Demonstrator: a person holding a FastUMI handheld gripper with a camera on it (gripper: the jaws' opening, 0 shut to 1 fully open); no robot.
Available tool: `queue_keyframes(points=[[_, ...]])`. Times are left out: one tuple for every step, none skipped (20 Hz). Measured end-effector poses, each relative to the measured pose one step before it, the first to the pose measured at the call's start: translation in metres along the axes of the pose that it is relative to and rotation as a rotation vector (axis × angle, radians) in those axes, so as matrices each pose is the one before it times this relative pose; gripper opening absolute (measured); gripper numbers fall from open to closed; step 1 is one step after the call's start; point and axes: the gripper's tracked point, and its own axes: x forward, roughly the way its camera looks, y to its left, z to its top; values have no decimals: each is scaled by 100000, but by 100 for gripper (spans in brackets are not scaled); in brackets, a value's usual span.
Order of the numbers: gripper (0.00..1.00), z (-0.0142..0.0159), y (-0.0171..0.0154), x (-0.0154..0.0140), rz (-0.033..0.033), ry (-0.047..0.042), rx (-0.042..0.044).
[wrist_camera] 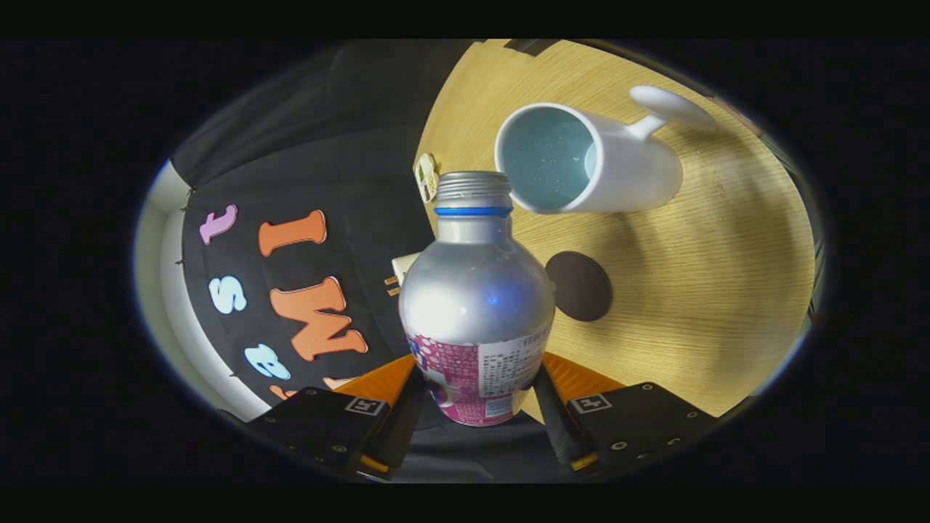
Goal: Take the bottle from table, then pour the juice into the cup, finally place the bottle on the coaster
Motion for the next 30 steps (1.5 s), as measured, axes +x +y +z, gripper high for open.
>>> queue_keyframes(points=[[77, 40, -16, 106, -384, 174, 784], [77, -21, 33, -43, -259, 257, 889], [77, -45, 48, 57, -77, 295, 961], [77, -26, 79, -164, 322, 273, 762], [77, -77, 102, 48, 76, 285, 509], [77, -19, 84, 80, 70, 305, 192], [77, -12, -96, 21, -129, 73, 167], [77, 74, 12, -118, -239, 144, 365], [77, 80, -43, 217, -389, 117, 640], [77, -95, 31, -6, -167, 846, 72], [77, -28, -81, 15, -342, -87, 1042], [77, 144, 48, -151, -137, 567, 851], [77, 35, -29, -3, -146, -223, 630], [77, 50, -120, 112, -483, -137, 394], [77, 41, -99, 69, -395, -42, 233], [77, 23, 53, -13, -67, 108, 450], [77, -66, -9, -25, 89, 255, 621], [77, -47, 14, -125, -267, 318, 706], [77, 50, -4, 2, -20, -24, 518], [77, -122, -1, -34, -474, 139, 233], [77, 72, -16, 54, -35, -120, 176], [77, -40, 101, -72, -248, 224, 137], [77, 5, 41, -203, 154, -59, 320], [77, -25, 94, 88, 194, 240, 123], [77, -6, 114, -5, -63, 45, 166], [77, 61, 36, 27, 131, 110, 223], [77, -7, -36, 29, -24, 62, 429], [77, 15, 26, -129, -242, 150, 548], [77, 16, -30, 4, -339, -224, 277], [77, 139, -2, -9, -279, -251, 164]])
